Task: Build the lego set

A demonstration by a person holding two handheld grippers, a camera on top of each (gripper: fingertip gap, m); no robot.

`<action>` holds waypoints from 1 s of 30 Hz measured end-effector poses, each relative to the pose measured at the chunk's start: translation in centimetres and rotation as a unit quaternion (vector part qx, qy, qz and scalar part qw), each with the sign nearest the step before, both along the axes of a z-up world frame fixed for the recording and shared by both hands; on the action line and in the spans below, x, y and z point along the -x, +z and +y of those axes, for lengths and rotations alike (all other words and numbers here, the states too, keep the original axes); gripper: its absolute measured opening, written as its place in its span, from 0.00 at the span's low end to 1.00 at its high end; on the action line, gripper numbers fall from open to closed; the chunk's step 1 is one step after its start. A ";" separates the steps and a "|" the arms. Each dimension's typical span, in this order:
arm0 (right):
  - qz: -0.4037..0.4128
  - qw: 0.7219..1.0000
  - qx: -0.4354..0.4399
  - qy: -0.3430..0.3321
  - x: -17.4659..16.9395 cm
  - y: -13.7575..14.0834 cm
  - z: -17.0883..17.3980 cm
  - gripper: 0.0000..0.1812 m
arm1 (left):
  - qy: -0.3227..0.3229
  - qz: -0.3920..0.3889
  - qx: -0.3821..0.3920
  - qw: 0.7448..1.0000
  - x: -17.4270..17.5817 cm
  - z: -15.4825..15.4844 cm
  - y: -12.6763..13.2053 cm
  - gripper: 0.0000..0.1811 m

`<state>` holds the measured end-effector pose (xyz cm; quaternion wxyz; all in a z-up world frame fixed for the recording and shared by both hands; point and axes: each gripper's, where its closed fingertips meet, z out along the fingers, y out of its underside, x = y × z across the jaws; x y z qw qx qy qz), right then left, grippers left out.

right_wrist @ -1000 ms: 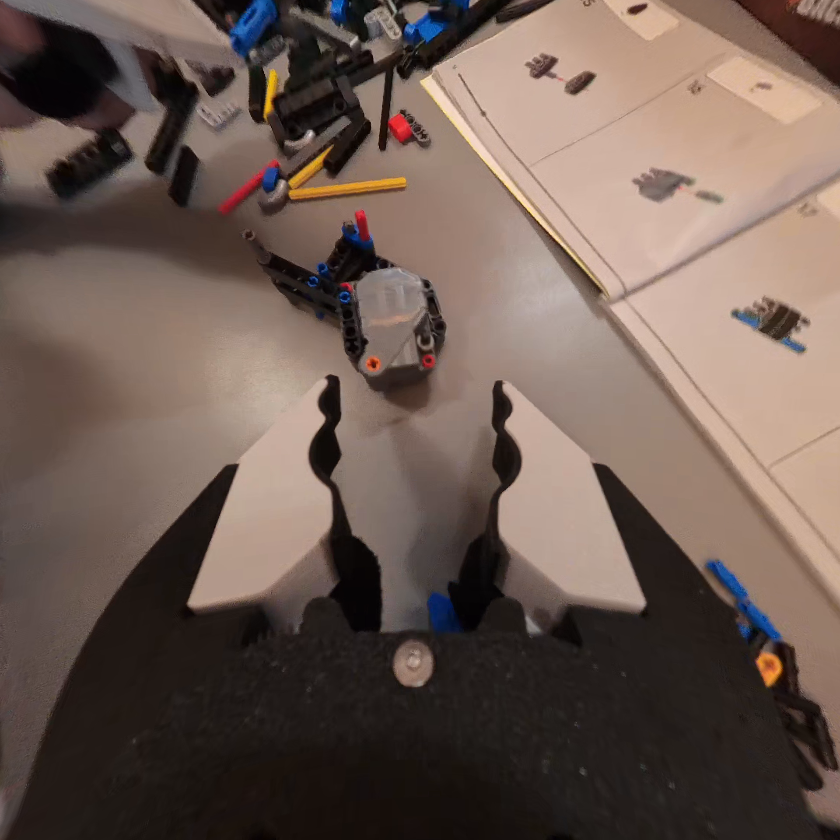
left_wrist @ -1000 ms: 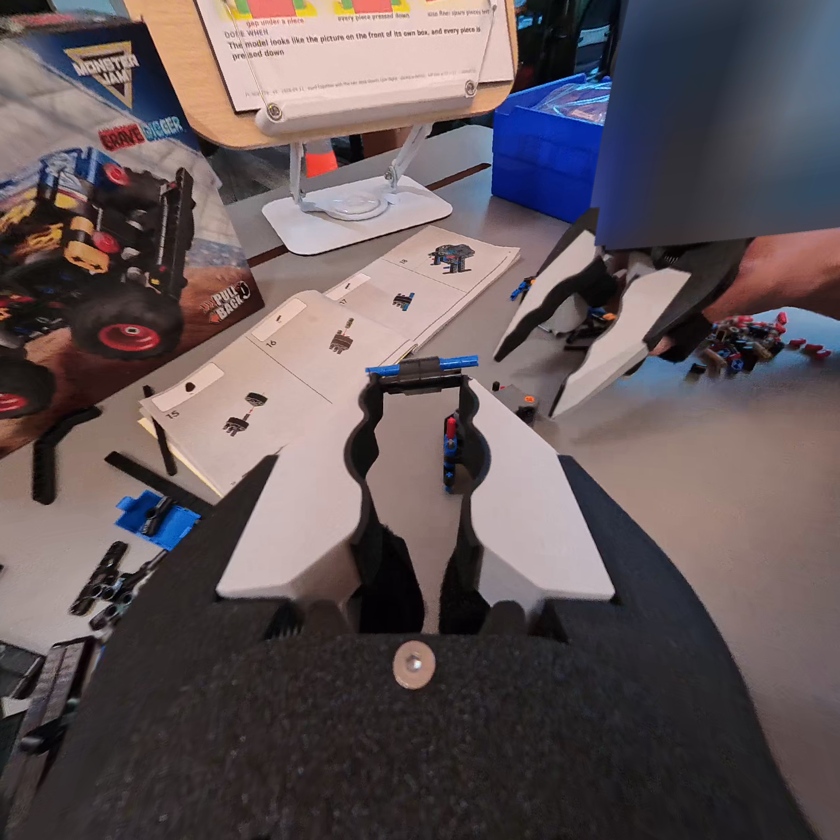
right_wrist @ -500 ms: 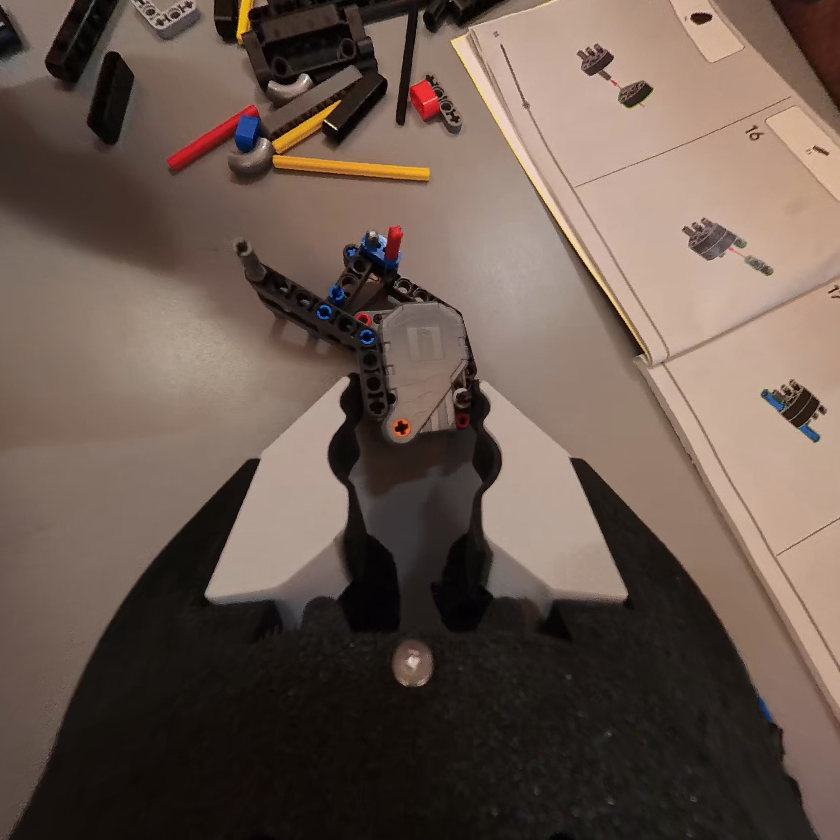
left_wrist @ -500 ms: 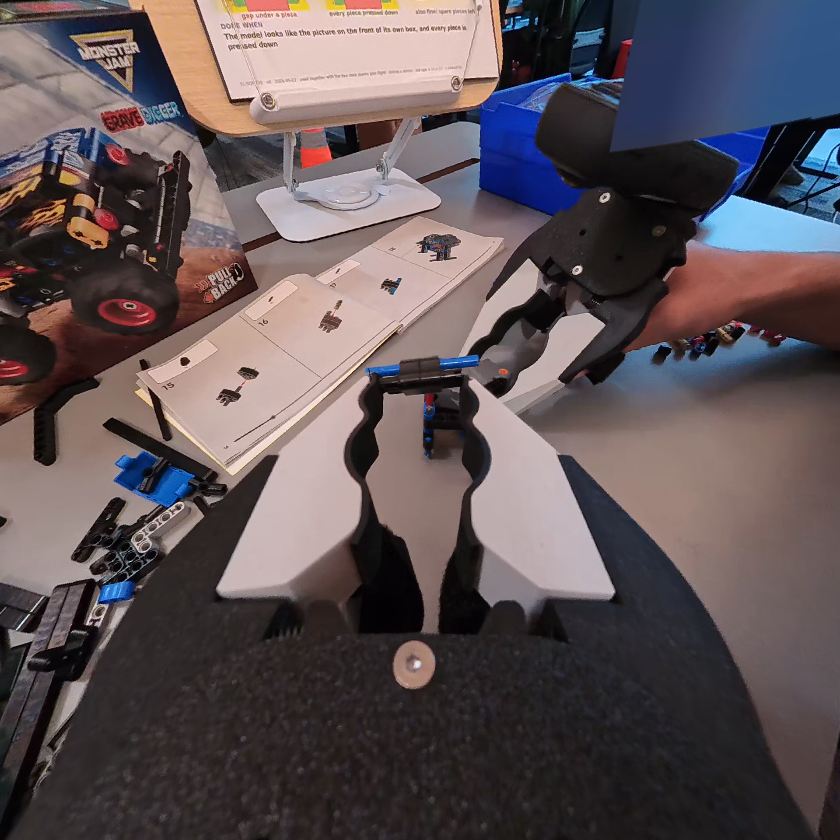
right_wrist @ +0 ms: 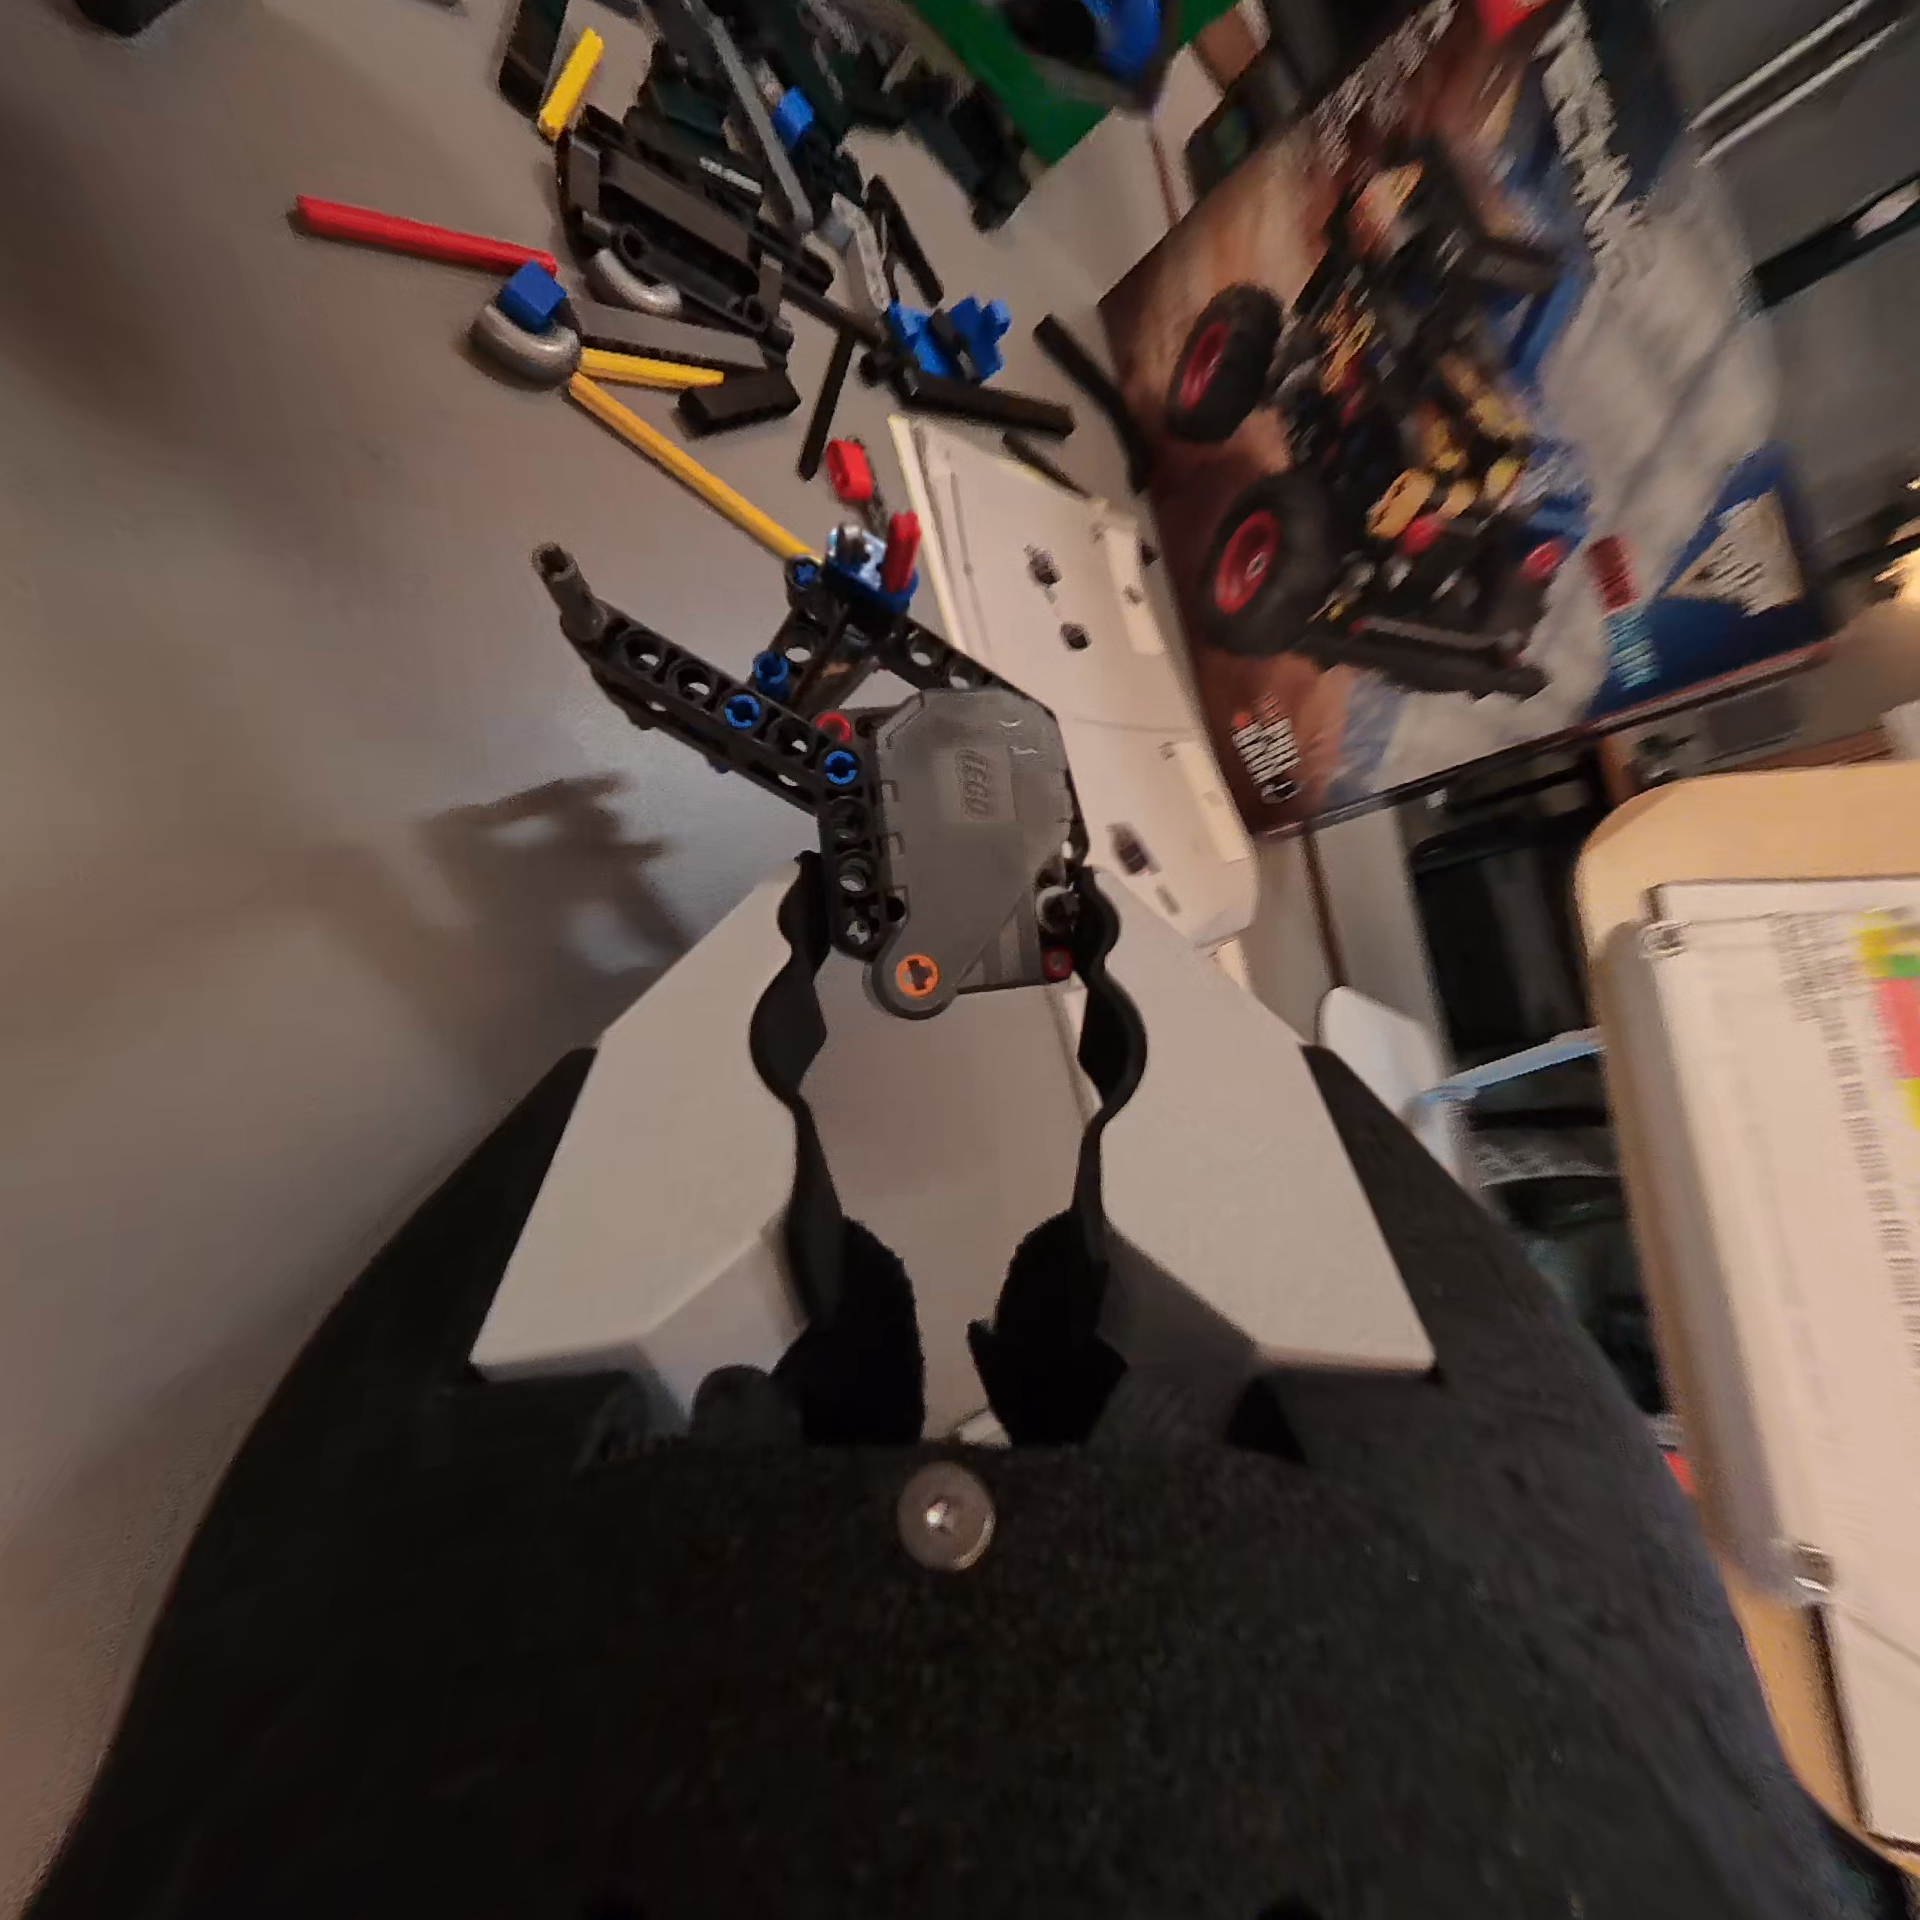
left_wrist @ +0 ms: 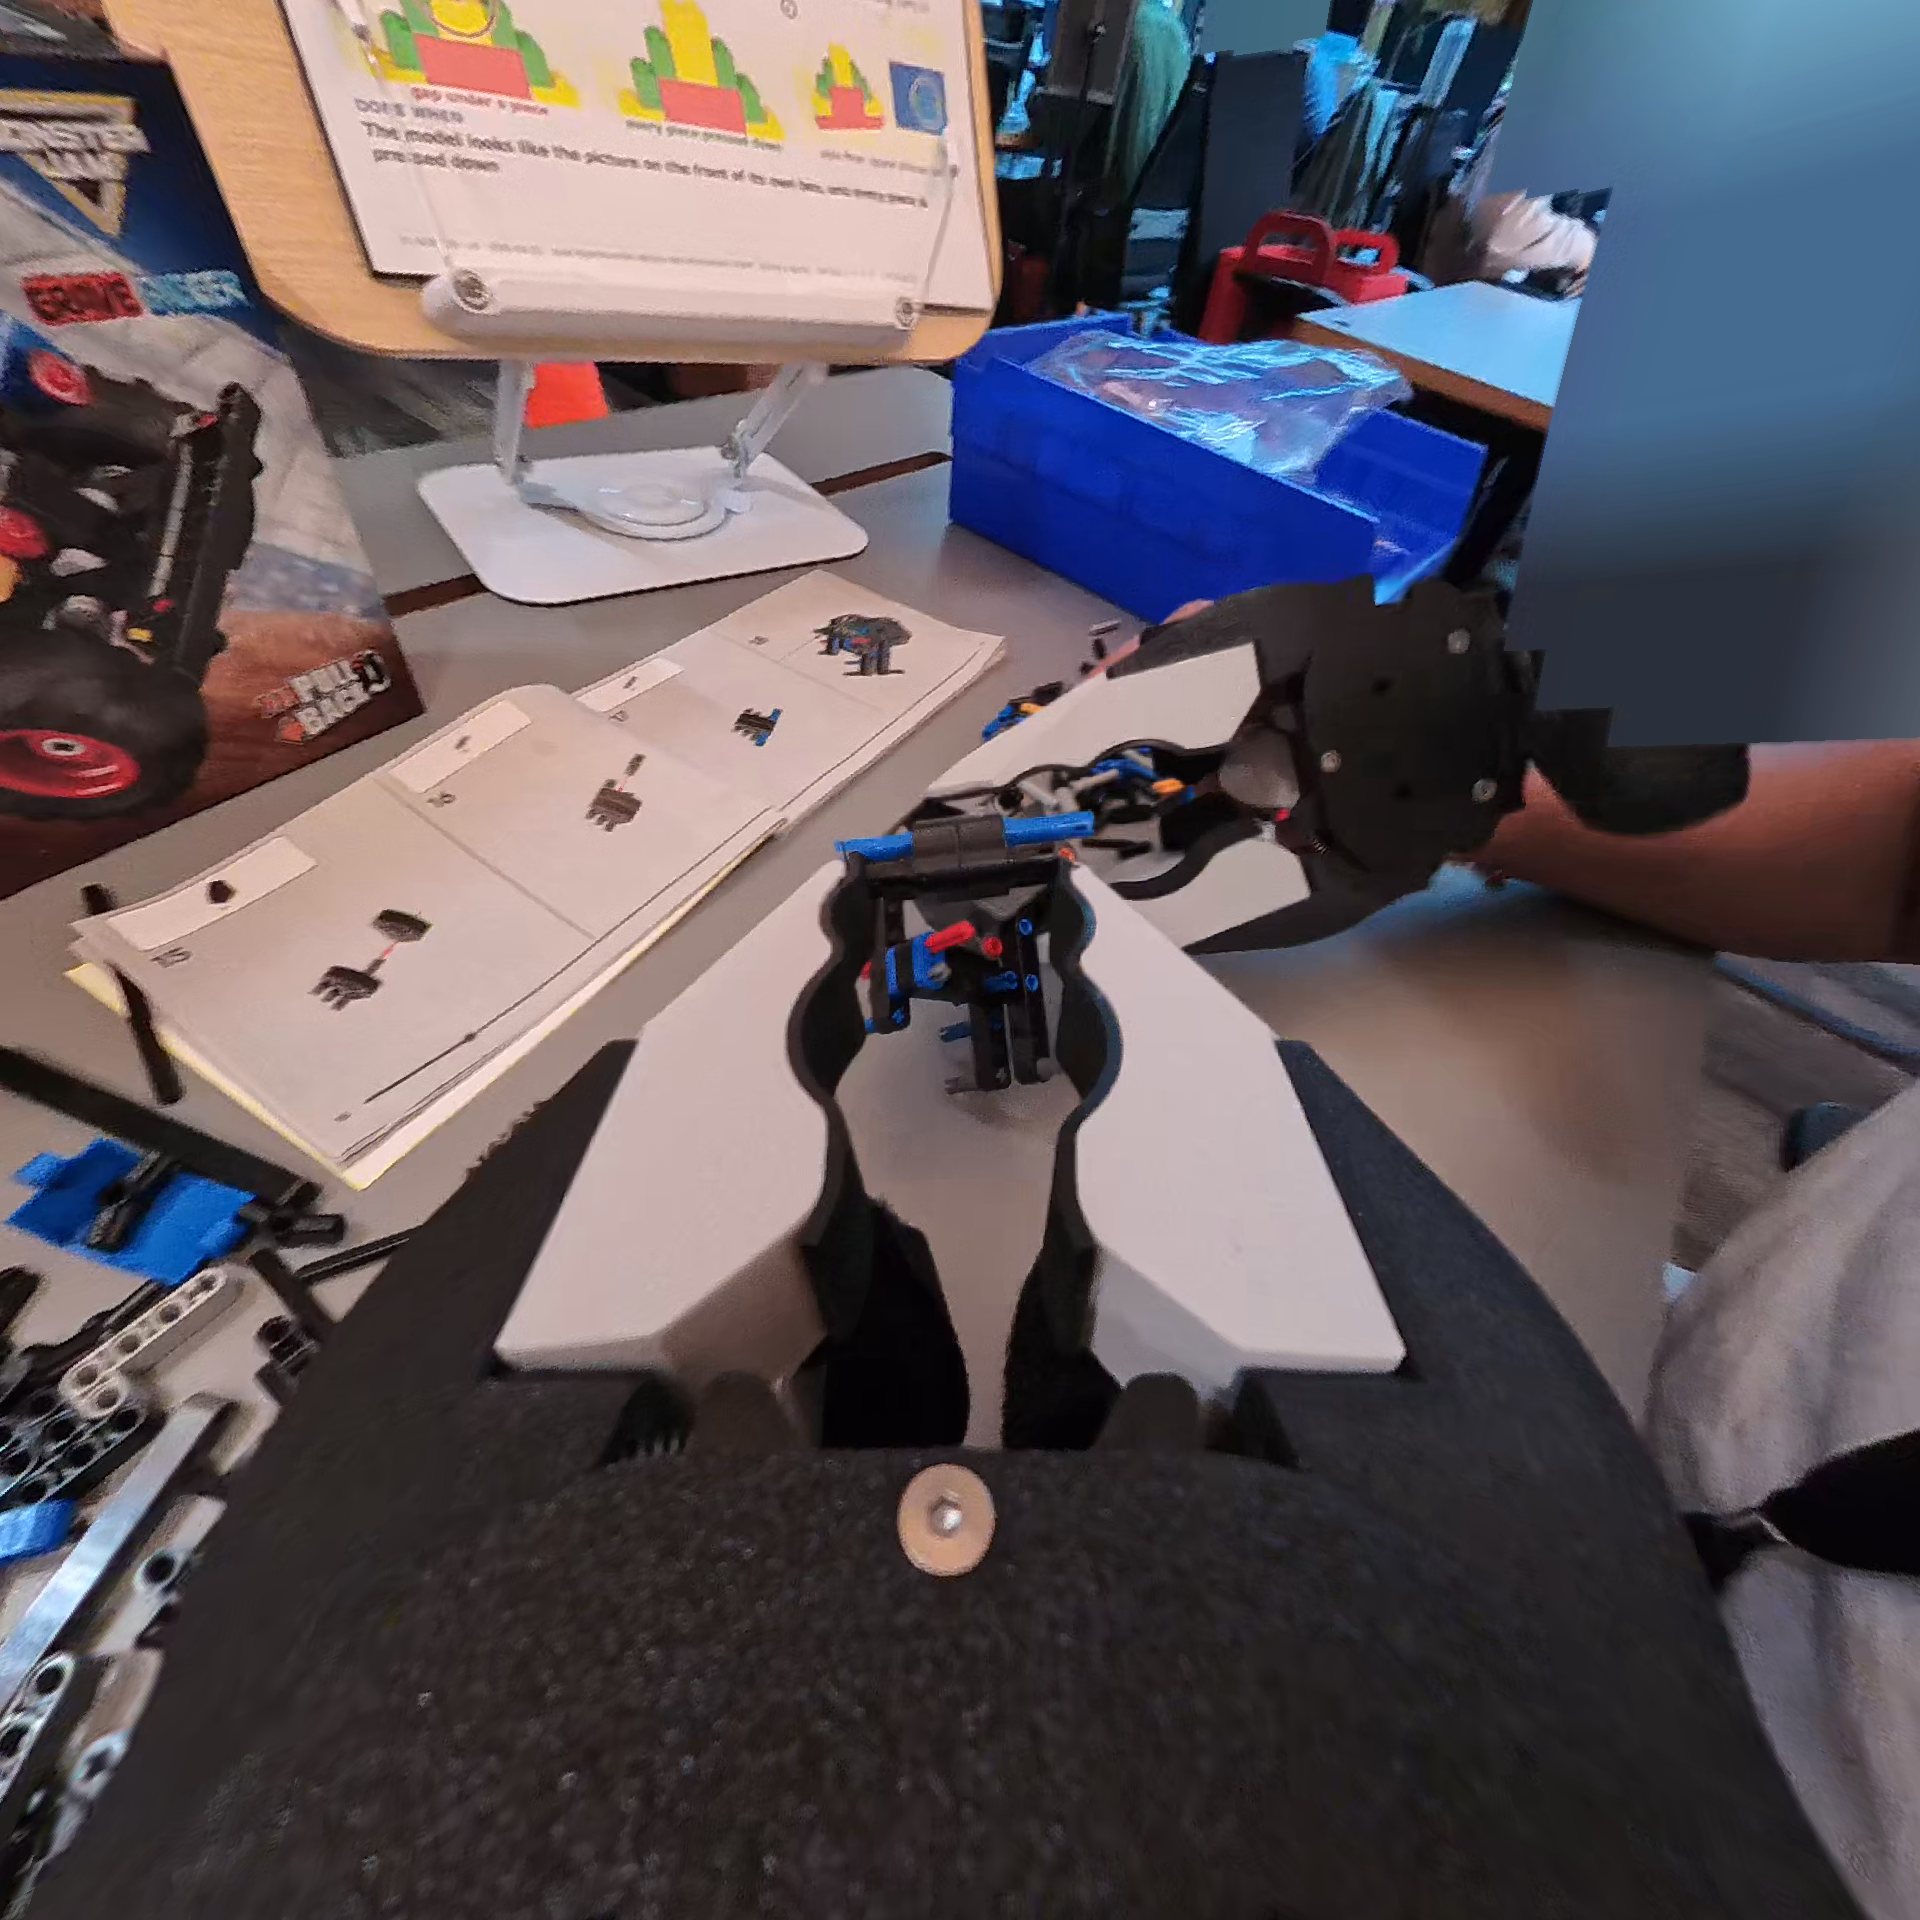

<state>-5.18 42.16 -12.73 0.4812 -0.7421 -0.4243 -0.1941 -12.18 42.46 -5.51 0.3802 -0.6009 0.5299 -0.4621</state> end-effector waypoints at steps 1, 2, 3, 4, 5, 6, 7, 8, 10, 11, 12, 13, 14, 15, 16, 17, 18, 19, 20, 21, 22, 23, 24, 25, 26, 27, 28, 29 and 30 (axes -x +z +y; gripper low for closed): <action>-0.012 1.000 -0.022 0.006 0.1 0.5 -0.1 0.25 | -0.013 0.003 0.012 1.000 -0.1 -0.2 0.2 0.17; -0.026 0.999 -0.038 0.013 0.2 0.9 -0.2 0.25 | -0.027 0.008 0.025 0.999 -0.3 -0.5 0.5 0.17; -0.043 0.997 -0.059 0.018 0.3 1.5 -0.3 0.25 | -0.036 0.010 0.040 0.999 -0.5 -0.5 0.7 0.17; -0.059 0.995 -0.081 0.025 0.5 2.0 -0.5 0.25 | -0.043 0.013 0.054 0.998 -0.8 -0.6 0.9 0.17; -0.078 0.991 -0.100 0.032 0.6 2.4 -0.7 0.25 | -0.055 0.019 0.070 0.996 -1.1 -0.8 0.9 0.17; -0.096 0.987 -0.122 0.036 0.6 3.0 -0.8 0.25 | -0.070 0.023 0.086 0.994 -1.3 -1.1 1.0 0.17; -0.111 0.983 -0.139 0.038 0.7 3.4 -0.9 0.25 | -0.081 0.027 0.100 0.991 -1.4 -1.3 1.1 0.17; -0.117 0.981 -0.148 0.042 0.7 3.6 -1.0 0.25 | -0.092 0.031 0.113 0.989 -1.5 -1.5 1.1 0.17; -0.115 0.979 -0.163 0.047 0.8 4.2 -1.2 0.25 | -0.102 0.032 0.128 0.986 -1.4 -1.6 1.4 0.17; -0.112 0.979 -0.165 0.049 0.7 4.3 -1.2 0.25 | -0.101 0.029 0.130 0.986 -1.3 -1.4 1.6 0.17; -0.109 0.979 -0.164 0.045 0.6 4.4 -1.2 0.25 | -0.099 0.027 0.130 0.986 -1.2 -1.2 1.8 0.17; -0.102 0.981 -0.162 0.041 0.4 4.4 -1.2 0.25 | -0.095 0.022 0.129 0.987 -1.0 -1.1 2.0 0.17; -0.094 0.982 -0.156 0.039 0.2 4.4 -1.2 0.25 | -0.091 0.015 0.128 0.988 -0.8 -0.9 2.2 0.17; -0.086 0.984 -0.150 0.036 0.1 4.3 -1.2 0.25 | -0.086 0.008 0.126 0.988 -0.6 -0.7 2.3 0.17; -0.077 0.986 -0.147 0.034 0.0 4.2 -1.1 0.25 | -0.080 0.005 0.122 0.989 -0.4 -0.6 2.2 0.17; -0.066 0.987 -0.140 0.033 0.0 4.1 -1.1 0.25 | -0.072 0.003 0.117 0.991 -0.3 -0.4 2.0 0.17; -0.052 0.990 -0.130 0.031 0.0 3.9 -1.1 0.25 | -0.067 0.003 0.113 0.991 -0.2 -0.4 1.8 0.17; -0.042 0.991 -0.125 0.029 0.0 3.8 -1.0 0.25 | -0.064 0.005 0.113 0.992 -0.1 -0.5 1.5 0.17; -0.037 0.991 -0.125 0.028 0.0 3.8 -1.0 0.25 | -0.062 0.006 0.114 0.992 0.1 -0.5 1.2 0.17; -0.037 0.991 -0.128 0.027 -0.1 3.9 -1.0 0.25 | -0.059 0.008 0.114 0.992 0.2 -0.6 0.9 0.17; -0.038 0.990 -0.131 0.026 -0.1 4.0 -1.0 0.25 | -0.055 0.010 0.113 0.992 0.3 -0.6 0.6 0.17; -0.038 0.990 -0.132 0.025 -0.2 4.1 -1.0 0.25 | -0.052 0.011 0.111 0.992 0.4 -0.6 0.4 0.17; -0.035 0.991 -0.130 0.022 -0.2 4.0 -0.9 0.25 | -0.048 0.011 0.111 0.993 0.5 -0.6 0.3 0.17; -0.030 0.991 -0.127 0.018 -0.3 4.0 -0.9 0.25 | -0.046 0.011 0.111 0.993 0.6 -0.6 0.2 0.17; -0.024 0.991 -0.127 0.018 -0.3 4.1 -1.0 0.25 | -0.046 0.009 0.111 0.993 0.7 -0.6 0.1 0.17; -0.018 0.992 -0.126 0.019 -0.3 4.1 -1.0 0.25 | -0.045 0.008 0.112 0.993 0.8 -0.7 0.1 0.17; -0.012 0.992 -0.123 0.016 -0.3 4.0 -0.9 0.25 | -0.043 0.007 0.111 0.993 0.8 -0.7 0.1 0.17; -0.006 0.993 -0.120 0.014 -0.4 4.0 -0.9 0.25 | -0.041 0.005 0.110 0.993 0.9 -0.7 0.1 0.17; 0.000 0.993 -0.116 0.013 -0.4 3.9 -0.9 0.25 | -0.040 0.005 0.109 0.993 1.0 -0.7 0.0 0.17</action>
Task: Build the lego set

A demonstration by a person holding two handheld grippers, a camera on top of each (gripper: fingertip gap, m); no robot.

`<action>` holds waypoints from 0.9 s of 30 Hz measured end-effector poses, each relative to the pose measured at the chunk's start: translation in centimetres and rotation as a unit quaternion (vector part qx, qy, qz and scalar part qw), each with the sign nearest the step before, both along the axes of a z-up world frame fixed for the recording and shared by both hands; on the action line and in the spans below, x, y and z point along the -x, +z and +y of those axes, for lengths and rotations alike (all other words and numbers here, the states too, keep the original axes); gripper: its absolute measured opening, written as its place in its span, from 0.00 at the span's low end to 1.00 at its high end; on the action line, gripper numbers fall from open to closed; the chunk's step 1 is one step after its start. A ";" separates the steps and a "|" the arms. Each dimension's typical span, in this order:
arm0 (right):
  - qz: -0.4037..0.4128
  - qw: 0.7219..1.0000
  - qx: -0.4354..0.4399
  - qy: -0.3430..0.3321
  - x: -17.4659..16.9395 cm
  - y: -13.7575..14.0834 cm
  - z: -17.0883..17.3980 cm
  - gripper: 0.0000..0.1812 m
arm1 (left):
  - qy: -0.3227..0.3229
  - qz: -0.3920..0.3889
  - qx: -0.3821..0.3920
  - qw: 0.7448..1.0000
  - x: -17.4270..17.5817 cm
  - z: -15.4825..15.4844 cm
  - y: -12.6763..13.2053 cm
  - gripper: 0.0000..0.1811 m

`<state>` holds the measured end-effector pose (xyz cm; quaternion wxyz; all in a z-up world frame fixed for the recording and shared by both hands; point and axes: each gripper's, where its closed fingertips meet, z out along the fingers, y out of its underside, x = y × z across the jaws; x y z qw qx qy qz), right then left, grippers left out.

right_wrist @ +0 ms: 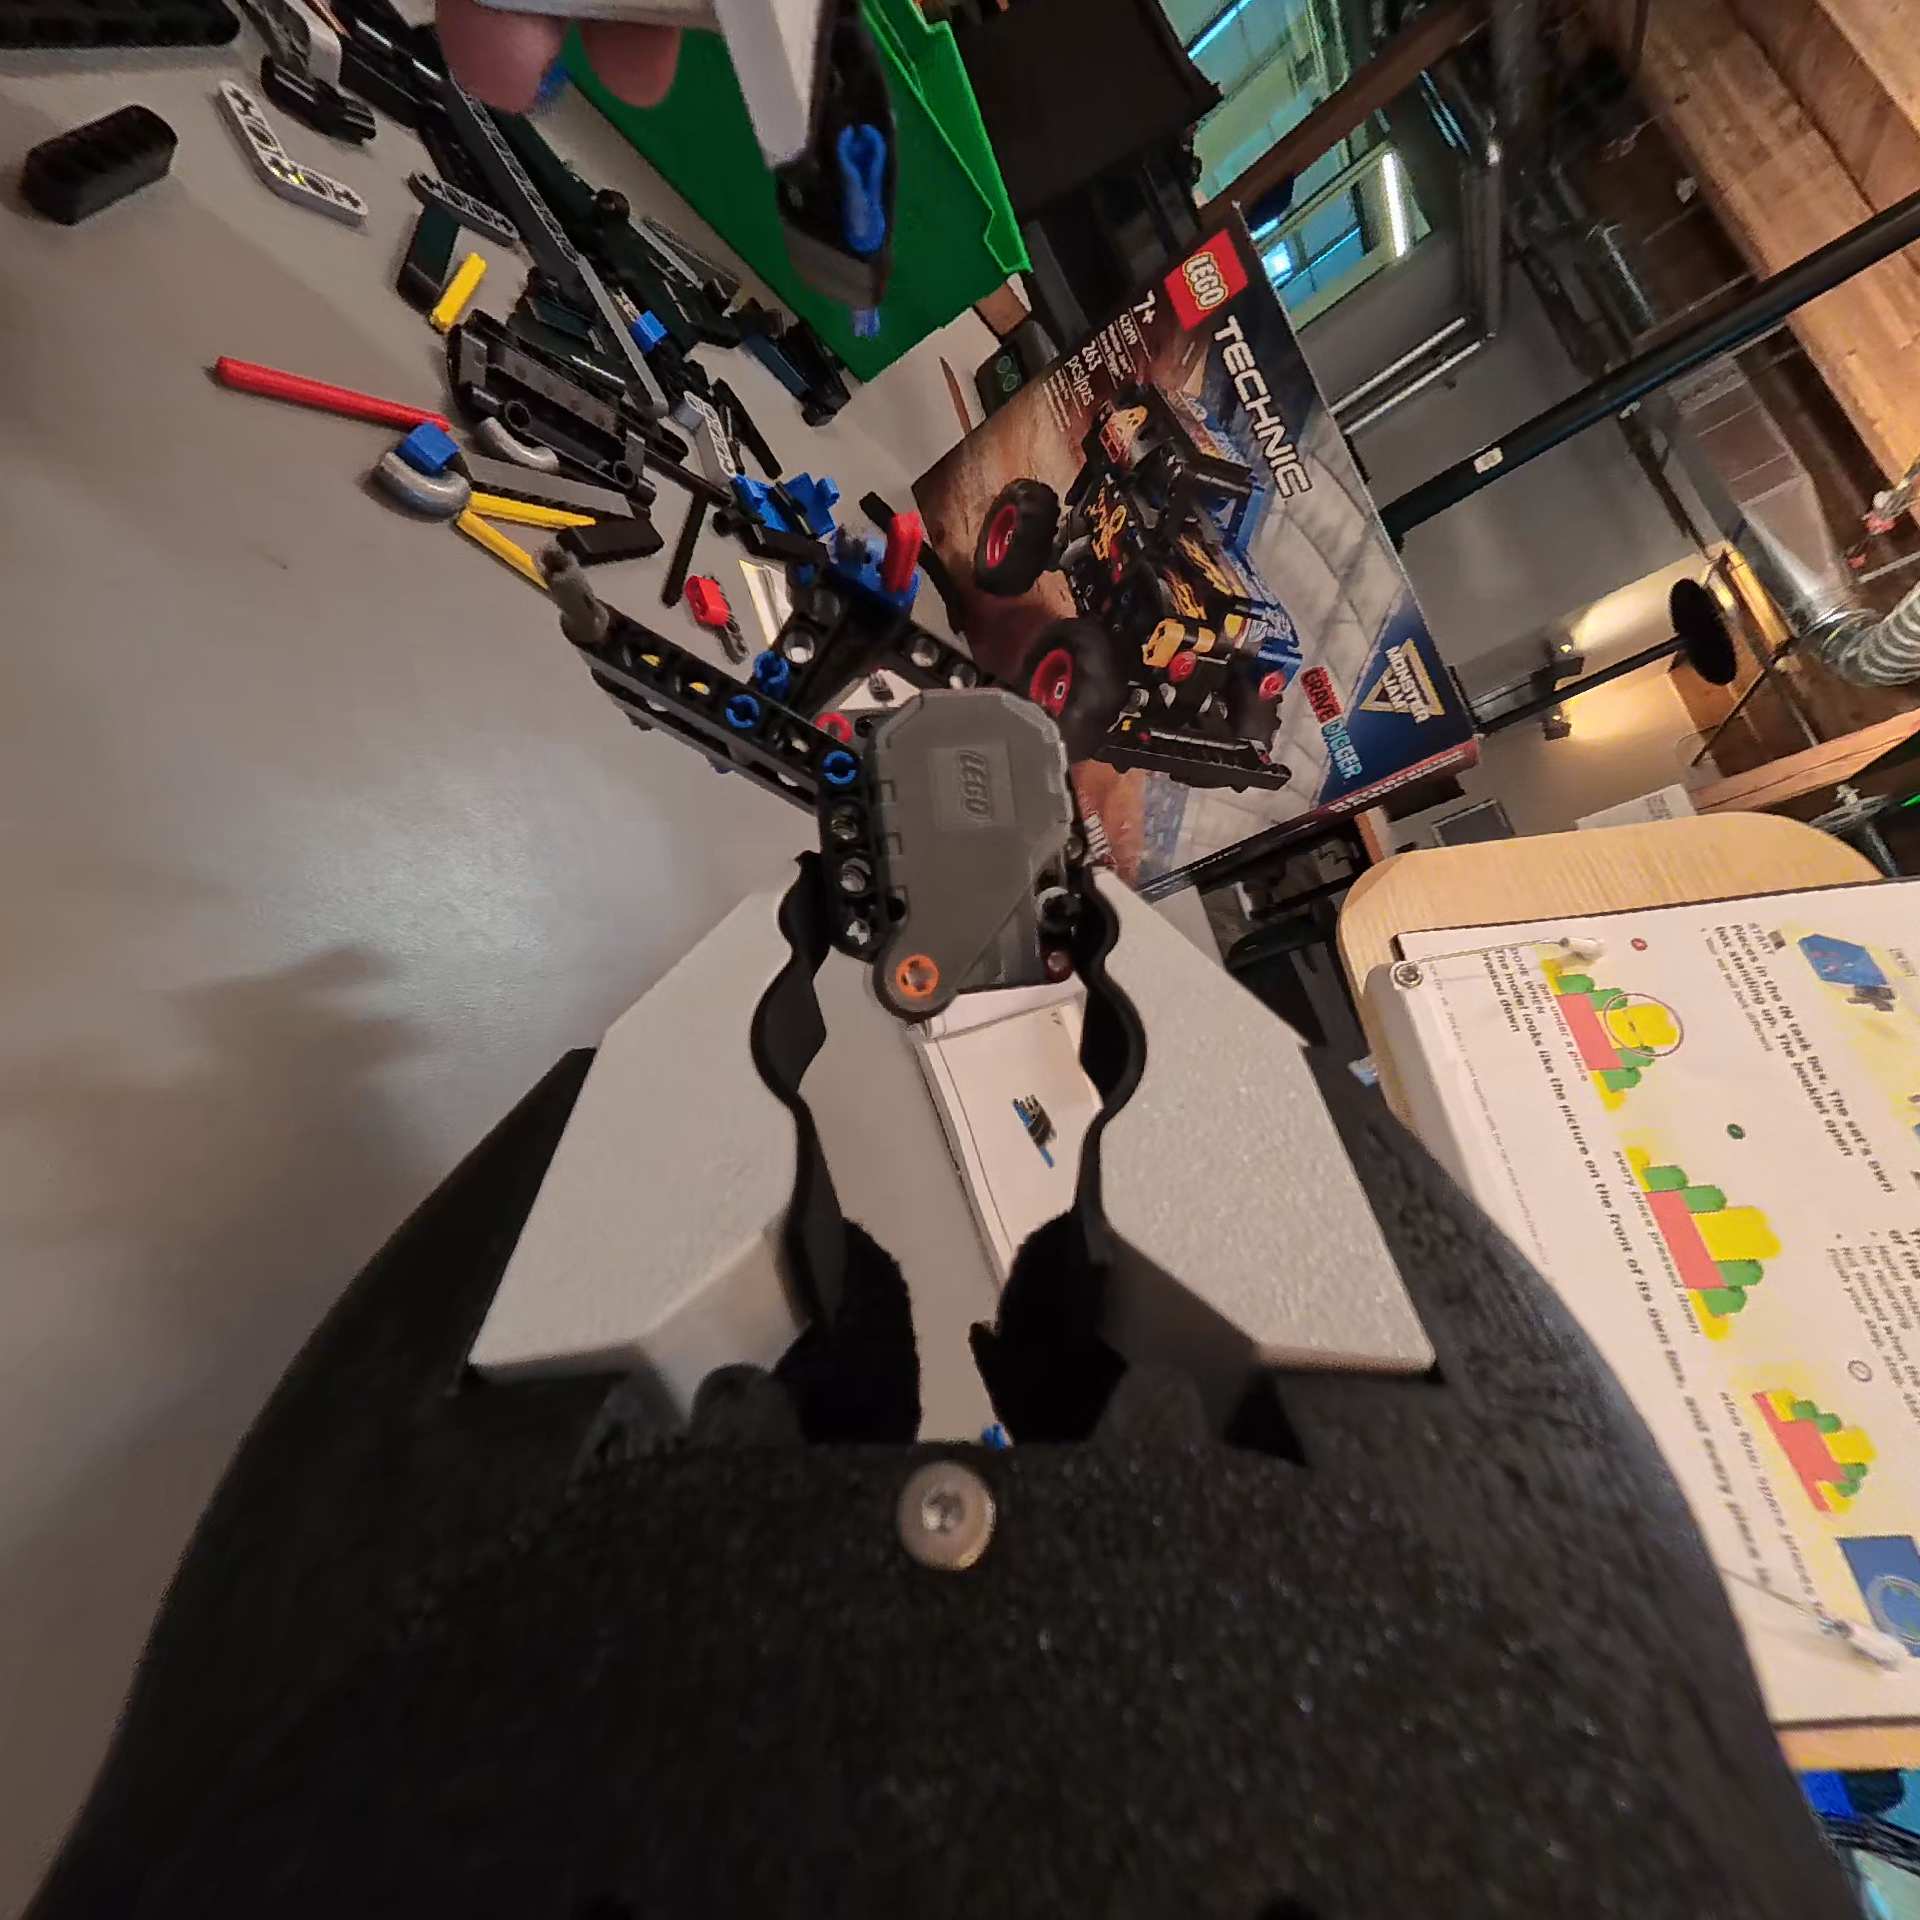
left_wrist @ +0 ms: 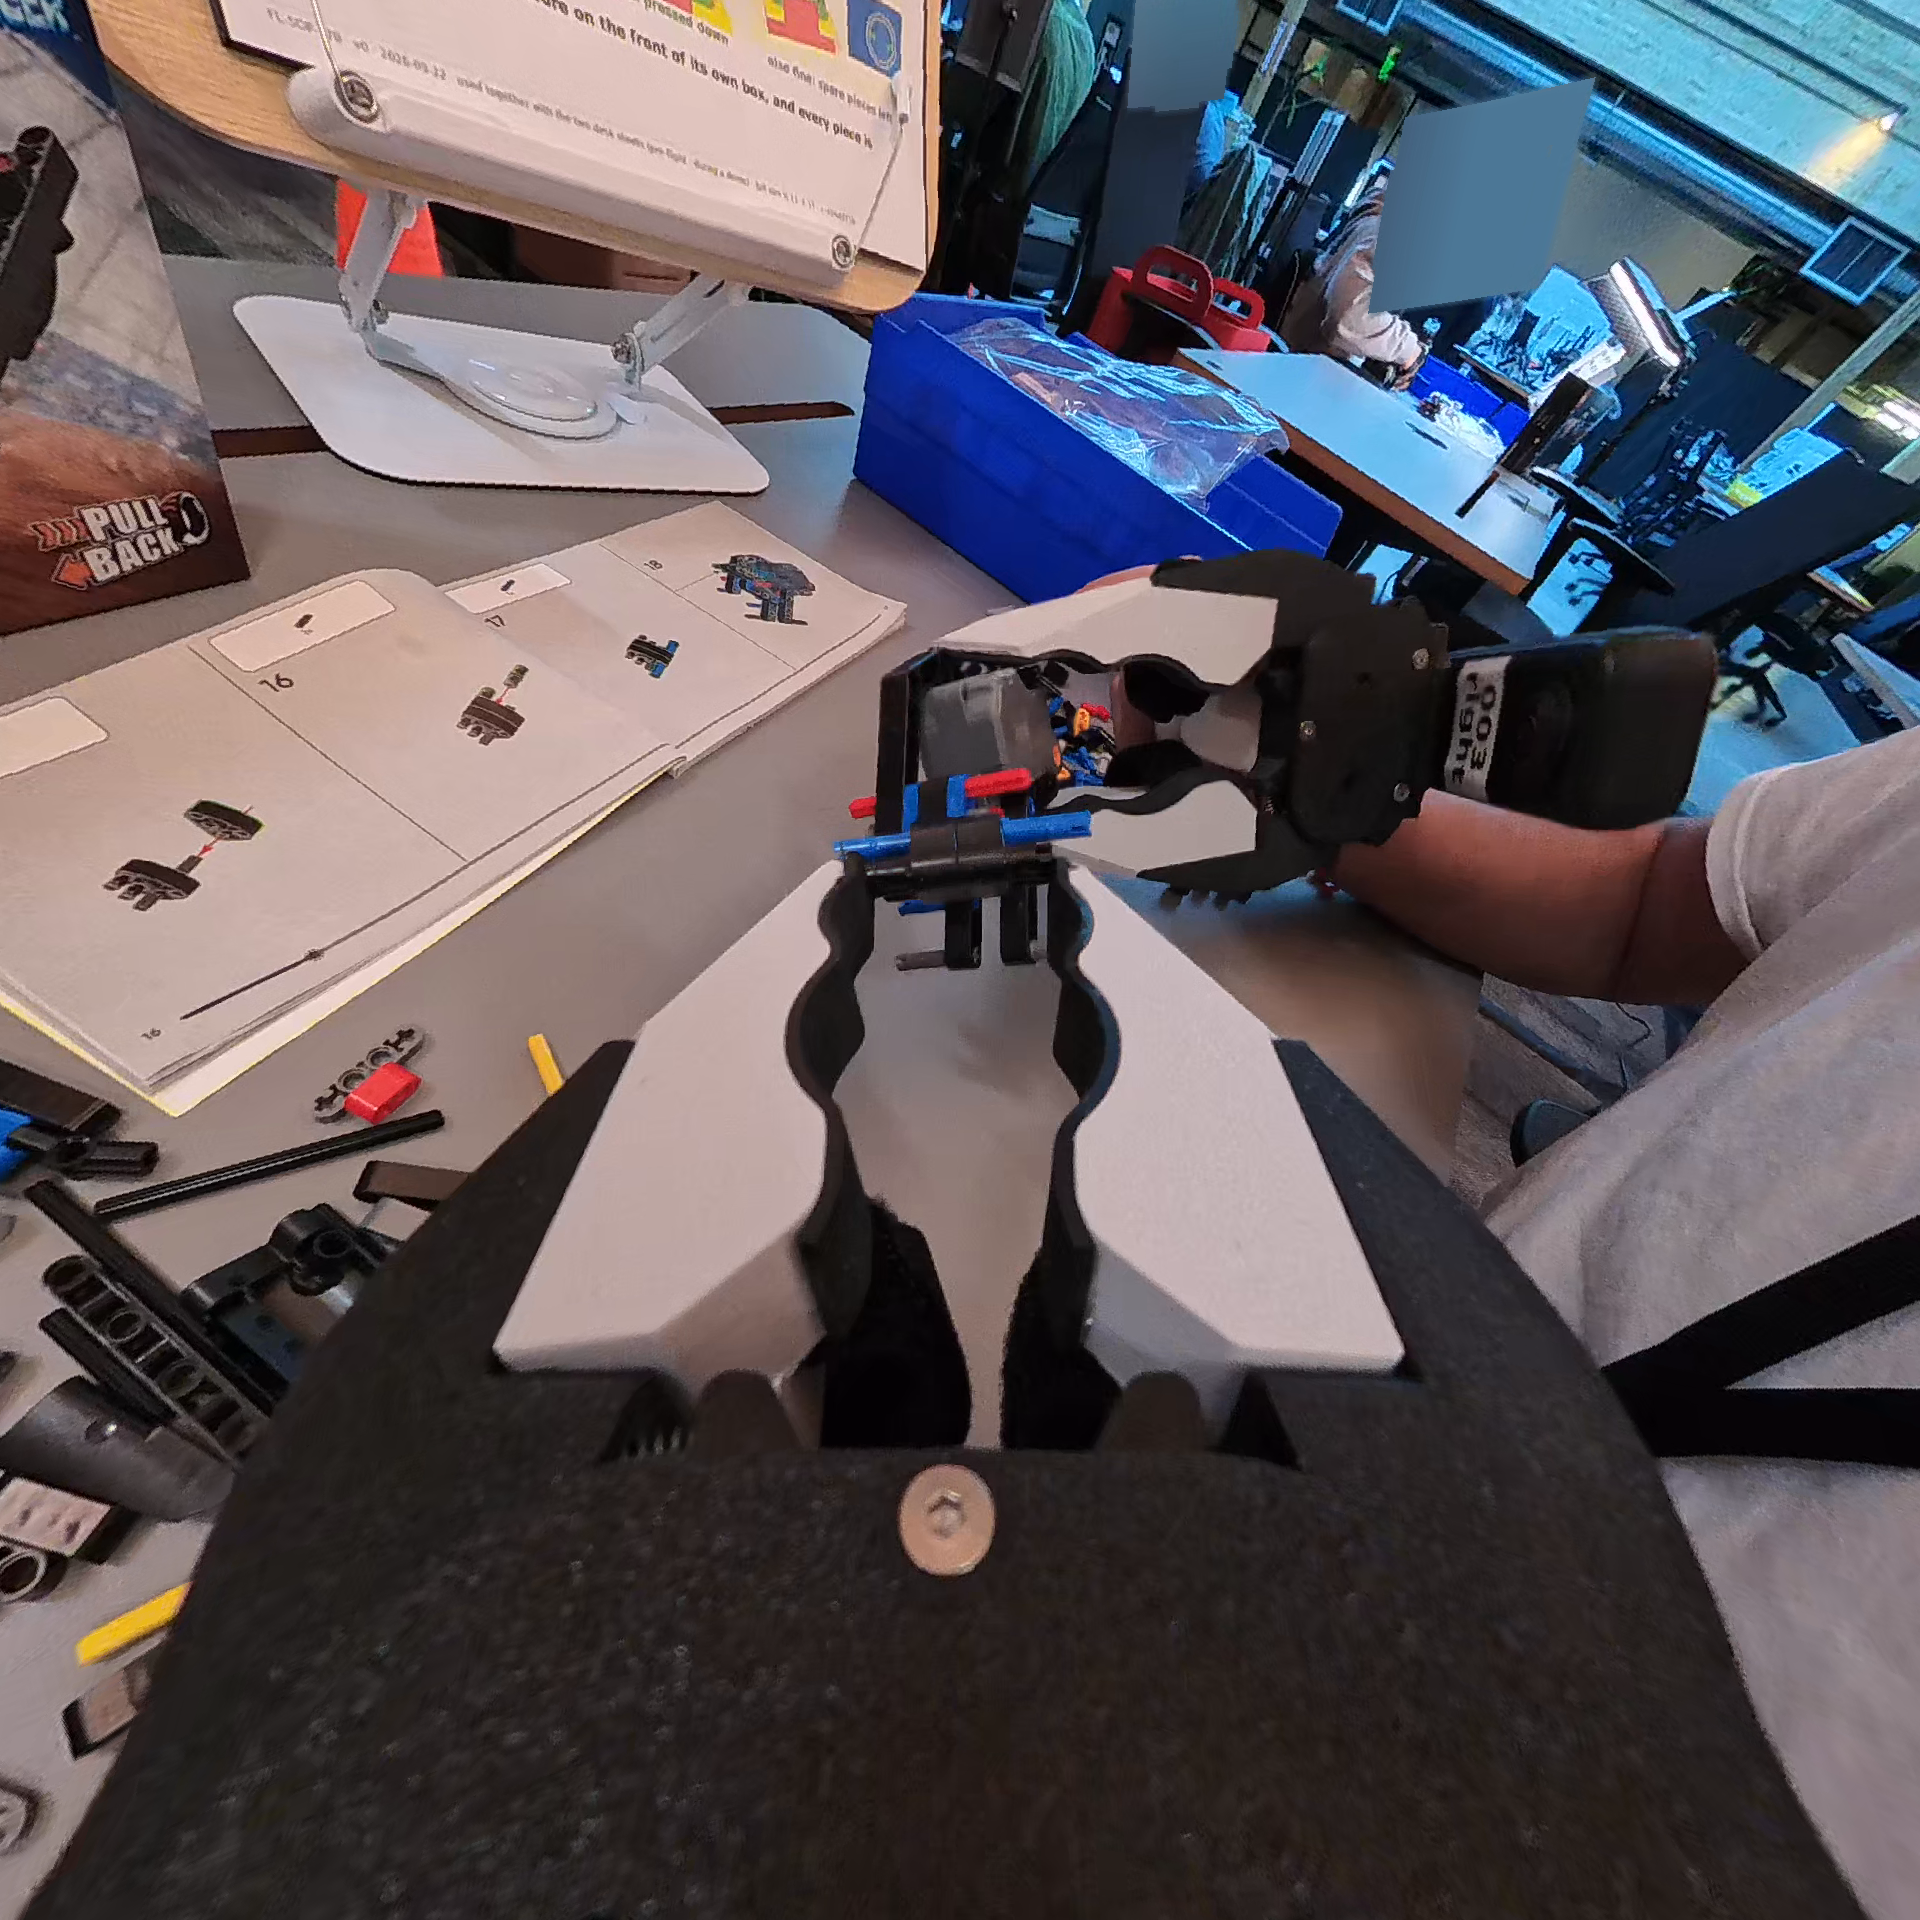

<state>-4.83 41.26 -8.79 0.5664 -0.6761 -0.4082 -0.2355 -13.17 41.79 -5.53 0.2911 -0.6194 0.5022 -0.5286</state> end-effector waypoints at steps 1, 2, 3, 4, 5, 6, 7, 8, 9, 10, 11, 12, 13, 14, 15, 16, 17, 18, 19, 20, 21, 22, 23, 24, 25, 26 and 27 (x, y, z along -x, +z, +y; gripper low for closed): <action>0.007 1.000 0.004 -0.001 0.0 0.0 0.0 0.25 | 0.001 0.000 -0.001 1.000 0.1 0.0 -0.1 0.17; 0.013 1.000 0.007 -0.003 -0.1 -0.1 0.1 0.26 | 0.001 0.000 -0.001 1.000 0.2 -0.1 -0.2 0.17; 0.019 1.000 0.010 -0.006 -0.2 -0.1 0.1 0.26 | 0.002 -0.001 0.000 1.000 0.3 -0.2 -0.3 0.17; 0.023 1.000 0.011 -0.006 -0.3 -0.1 0.1 0.26 | 0.001 -0.001 0.001 1.000 0.3 -0.3 -0.4 0.17; 0.027 1.000 0.011 -0.010 -0.4 -0.1 0.2 0.26 | 0.001 0.000 0.002 1.000 0.4 -0.4 -0.6 0.17; 0.030 0.999 0.013 -0.013 -0.6 -0.1 0.3 0.26 | 0.001 0.002 0.003 1.000 0.4 -0.4 -0.8 0.17; 0.033 0.999 0.016 -0.015 -0.7 -0.2 0.3 0.26 | 0.002 0.005 0.003 1.000 0.4 -0.5 -1.0 0.17; 0.037 0.999 0.018 -0.017 -0.8 -0.2 0.4 0.26 | 0.004 0.008 0.002 1.000 0.5 -0.4 -1.2 0.17; 0.040 0.999 0.020 -0.019 -0.9 -0.3 0.4 0.26 | 0.005 0.009 0.002 1.000 0.5 -0.4 -1.3 0.17; 0.042 0.999 0.024 -0.020 -1.0 -0.4 0.4 0.26 | 0.005 0.010 0.003 1.000 0.4 -0.4 -1.4 0.17; 0.044 0.998 0.027 -0.021 -1.0 -0.4 0.4 0.26 | 0.003 0.010 0.004 1.000 0.4 -0.5 -1.4 0.17; 0.046 0.998 0.027 -0.022 -1.0 -0.4 0.4 0.26 | 0.002 0.010 0.005 1.000 0.4 -0.6 -1.4 0.17; 0.047 0.998 0.028 -0.021 -1.0 -0.4 0.4 0.26 | 0.001 0.009 0.004 1.000 0.3 -0.7 -1.4 0.17; 0.047 0.998 0.028 -0.021 -1.0 -0.4 0.4 0.26 | -0.001 0.010 0.002 1.000 0.3 -0.8 -1.4 0.17; 0.047 0.998 0.030 -0.022 -1.0 -0.5 0.4 0.26 | -0.002 0.012 -0.001 1.000 0.2 -0.9 -1.4 0.17; 0.048 0.998 0.031 -0.022 -1.0 -0.5 0.4 0.26 | -0.002 0.014 -0.004 1.000 0.2 -0.9 -1.6 0.17; 0.048 0.998 0.032 -0.022 -1.0 -0.6 0.4 0.26 | -0.002 0.016 -0.008 1.000 0.1 -0.9 -1.7 0.17; 0.048 0.998 0.032 -0.022 -1.0 -0.6 0.4 0.26 | -0.002 0.018 -0.010 1.000 0.1 -1.0 -1.7 0.17; 0.049 0.998 0.032 -0.022 -1.0 -0.6 0.4 0.26 | -0.003 0.018 -0.010 1.000 0.0 -1.0 -1.8 0.17; 0.050 0.998 0.032 -0.022 -1.0 -0.5 0.4 0.26 | -0.004 0.018 -0.009 1.000 0.0 -1.1 -1.8 0.17; 0.051 0.998 0.031 -0.021 -0.9 -0.5 0.4 0.26 | -0.004 0.017 -0.008 1.000 0.0 -1.1 -1.8 0.17; 0.052 0.998 0.030 -0.020 -0.9 -0.4 0.4 0.26 | -0.005 0.016 -0.007 1.000 -0.1 -1.2 -1.8 0.17; 0.053 0.998 0.029 -0.020 -0.9 -0.4 0.4 0.26 | -0.005 0.015 -0.006 1.000 -0.1 -1.2 -1.8 0.17; 0.053 0.998 0.028 -0.018 -0.8 -0.3 0.4 0.26 | -0.005 0.014 -0.005 1.000 -0.1 -1.2 -1.7 0.17; 0.053 0.998 0.027 -0.018 -0.8 -0.3 0.3 0.26 | -0.005 0.014 -0.005 1.000 -0.1 -1.2 -1.8 0.17; 0.052 0.998 0.026 -0.018 -0.8 -0.3 0.3 0.26 | -0.004 0.014 -0.005 1.000 -0.1 -1.1 -1.8 0.17; 0.050 0.998 0.025 -0.017 -0.8 -0.3 0.3 0.26 | -0.004 0.014 -0.005 1.000 -0.1 -1.1 -1.8 0.17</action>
